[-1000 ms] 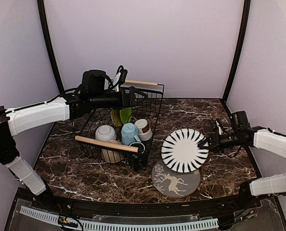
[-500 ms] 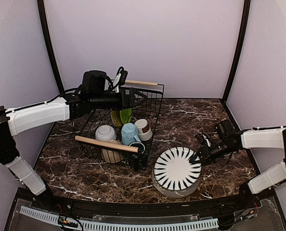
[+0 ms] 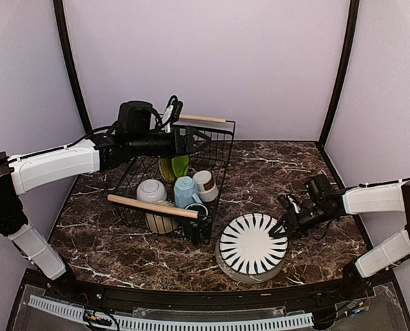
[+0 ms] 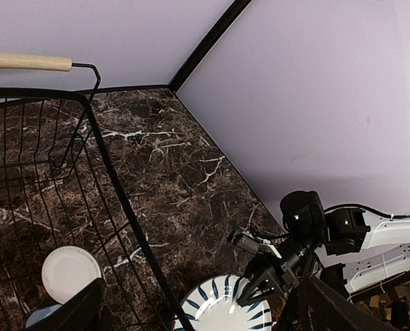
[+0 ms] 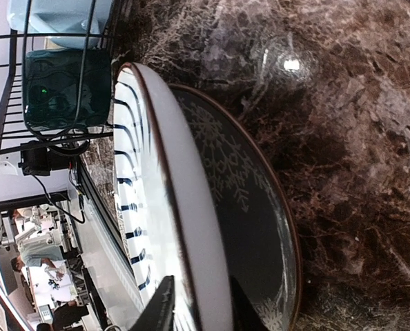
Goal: Unload the mixed dishes from the dish rack
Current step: Place the plate with another plate.
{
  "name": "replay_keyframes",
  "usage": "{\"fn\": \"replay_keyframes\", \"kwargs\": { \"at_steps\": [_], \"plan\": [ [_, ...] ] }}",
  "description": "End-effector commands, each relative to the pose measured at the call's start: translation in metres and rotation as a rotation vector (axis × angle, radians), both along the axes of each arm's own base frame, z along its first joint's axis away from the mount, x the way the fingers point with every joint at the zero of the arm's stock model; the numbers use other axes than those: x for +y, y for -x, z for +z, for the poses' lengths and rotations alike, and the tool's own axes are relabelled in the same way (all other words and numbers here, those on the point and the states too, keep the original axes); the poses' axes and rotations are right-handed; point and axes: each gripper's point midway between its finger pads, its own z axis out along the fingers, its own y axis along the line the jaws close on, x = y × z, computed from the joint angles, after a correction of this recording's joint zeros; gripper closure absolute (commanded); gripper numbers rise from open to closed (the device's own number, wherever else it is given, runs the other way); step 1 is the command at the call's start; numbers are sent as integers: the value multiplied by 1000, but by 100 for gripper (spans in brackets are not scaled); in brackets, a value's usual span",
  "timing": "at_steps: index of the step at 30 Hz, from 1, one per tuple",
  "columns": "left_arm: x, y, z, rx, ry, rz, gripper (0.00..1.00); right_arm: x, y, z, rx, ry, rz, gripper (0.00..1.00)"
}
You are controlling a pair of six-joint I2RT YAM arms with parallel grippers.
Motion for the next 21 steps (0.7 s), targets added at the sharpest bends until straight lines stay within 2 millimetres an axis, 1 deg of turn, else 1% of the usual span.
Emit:
{"fn": "replay_keyframes", "kwargs": {
  "at_steps": [1, 7, 13, 15, 18, 21],
  "plan": [
    [6, 2, 11, -30, -7, 8, 7, -3, 5, -6, -2, 49, -5, 71],
    [7, 1, 8, -29, -18, 12, 6, -7, 7, -7, -12, 107, -25, 51],
    [11, -1, 4, -32, -47, 34, 6, -13, 4, -6, -21, 148, -56, 34],
    [13, -3, 1, -32, -63, 45, 6, -14, 2, -7, -35, 166, -60, 25],
    [14, -5, 1, -39, -73, 55, 6, -5, 3, -5, -78, 170, -8, 17],
    [12, -8, -2, -37, -88, 55, 6, 1, 4, -7, -103, 235, 25, 15]
  ]
}}
